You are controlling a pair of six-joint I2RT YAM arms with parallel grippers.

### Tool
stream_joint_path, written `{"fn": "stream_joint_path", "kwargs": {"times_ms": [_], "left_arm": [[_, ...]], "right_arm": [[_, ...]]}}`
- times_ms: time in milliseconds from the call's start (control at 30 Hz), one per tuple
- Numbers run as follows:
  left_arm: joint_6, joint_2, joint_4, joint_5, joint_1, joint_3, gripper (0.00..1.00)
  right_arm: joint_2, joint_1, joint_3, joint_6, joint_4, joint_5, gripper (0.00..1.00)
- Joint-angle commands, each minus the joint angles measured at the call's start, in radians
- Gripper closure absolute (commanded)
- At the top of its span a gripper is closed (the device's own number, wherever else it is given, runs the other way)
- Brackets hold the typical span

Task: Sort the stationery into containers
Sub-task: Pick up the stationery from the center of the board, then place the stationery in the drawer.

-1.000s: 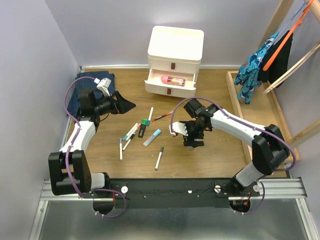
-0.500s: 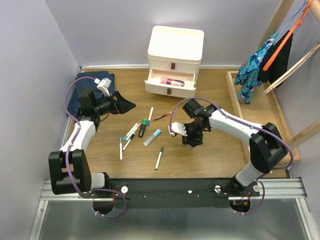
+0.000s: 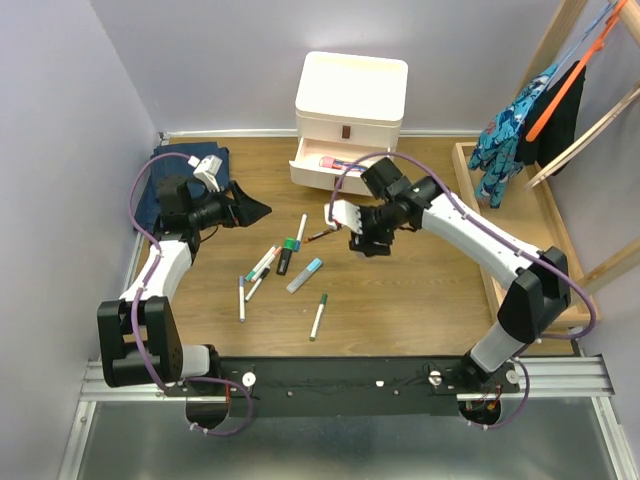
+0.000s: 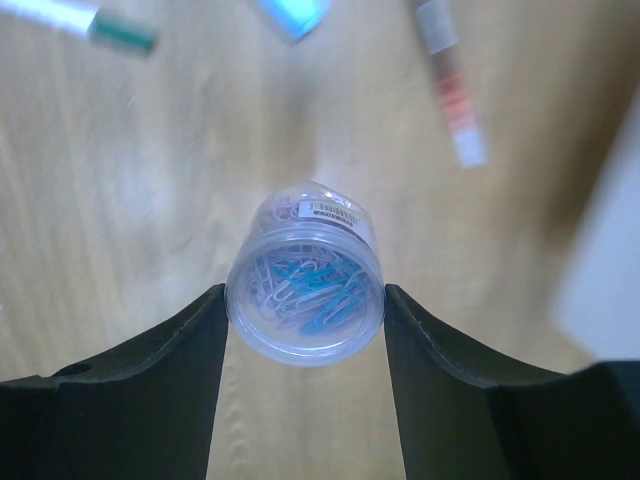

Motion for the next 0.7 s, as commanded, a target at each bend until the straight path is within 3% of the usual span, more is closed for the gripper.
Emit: {"fn": "stream_joint_path", "kwargs": {"times_ms": [0, 367, 667], "left_arm": [[-0.019, 0.012, 0.047, 0.012, 0.008, 0.008, 0.03], [-0.034, -0.014, 0.067, 0.016, 0.008, -0.009, 0.03], [-0.033, -0.034, 0.080, 0.009, 0.008, -0.040, 0.03]], "right_arm": [[0.073, -0.002, 0.273, 0.100, -0.013, 0.036, 0.49], [0.361, -0.084, 0.759, 0.206, 0.102, 0.197, 0.49], [0.478, -0.111, 0.839, 0.199, 0.235, 0.248, 0.49]]}}
